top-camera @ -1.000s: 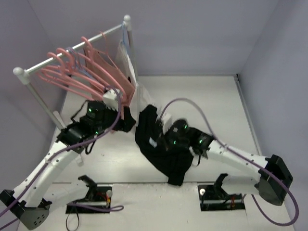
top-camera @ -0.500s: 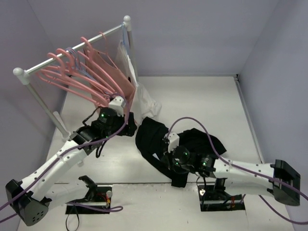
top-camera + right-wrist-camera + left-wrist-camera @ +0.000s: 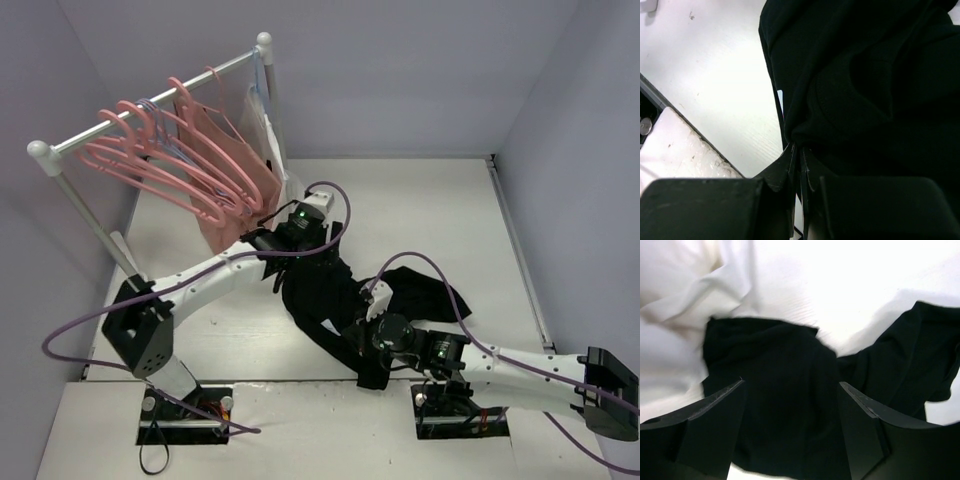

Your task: Place the t-shirt on the hanger

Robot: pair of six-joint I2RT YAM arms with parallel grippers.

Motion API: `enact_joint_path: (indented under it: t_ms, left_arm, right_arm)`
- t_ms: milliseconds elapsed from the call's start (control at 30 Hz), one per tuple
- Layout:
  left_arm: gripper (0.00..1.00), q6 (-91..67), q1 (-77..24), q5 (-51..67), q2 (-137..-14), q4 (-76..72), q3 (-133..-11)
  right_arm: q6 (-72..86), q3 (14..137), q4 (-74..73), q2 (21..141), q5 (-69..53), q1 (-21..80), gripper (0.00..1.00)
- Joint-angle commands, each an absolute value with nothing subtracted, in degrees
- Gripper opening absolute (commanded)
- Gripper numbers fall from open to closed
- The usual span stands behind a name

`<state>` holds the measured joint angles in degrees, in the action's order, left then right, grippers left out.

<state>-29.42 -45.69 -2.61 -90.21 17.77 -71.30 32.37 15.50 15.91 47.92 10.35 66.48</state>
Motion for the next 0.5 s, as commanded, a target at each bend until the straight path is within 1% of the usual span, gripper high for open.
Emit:
enact_joint_path:
  t_ms: [0, 133, 267, 333, 367, 400, 467]
  left_arm:
    - [0.68, -32.06, -46.88, -3.02, -96.05, 16.51, -78.89]
    - [0.67, -34.03, -47.85, -6.27, -102.7, 22.13, -83.87]
    - [0.65, -35.26, -48.79, -6.65, -107.68, 25.92, -86.84]
    - [0.62, -35.7, -49.04, -8.22, -109.49, 27.17, -87.45]
    - [0.6, -35.76, -49.05, -8.46, -109.87, 27.24, -87.45]
    - [0.52, -35.7, -49.11, -8.65, -110.62, 27.18, -87.45]
    - [0.35, -35.42, -49.22, -8.87, -111.35, 27.07, -87.62]
  right_arm:
    - [33.49, 14.93, 22.49, 50.27, 12.66, 66.88, 0.0]
    - [33.58, 13.92, 24.72, 50.96, 12.66, 66.97, 0.0]
    - [33.66, 13.48, 25.58, 50.98, 12.43, 66.97, 0.0]
    - [33.57, 13.34, 25.77, 50.33, 12.48, 66.97, 0.0]
    - [33.58, 13.25, 25.84, 50.16, 12.5, 66.98, 0.0]
    - [33.64, 13.06, 25.84, 49.9, 12.62, 67.04, 0.0]
    - [33.75, 12.83, 25.75, 49.49, 12.66, 67.06, 0.0]
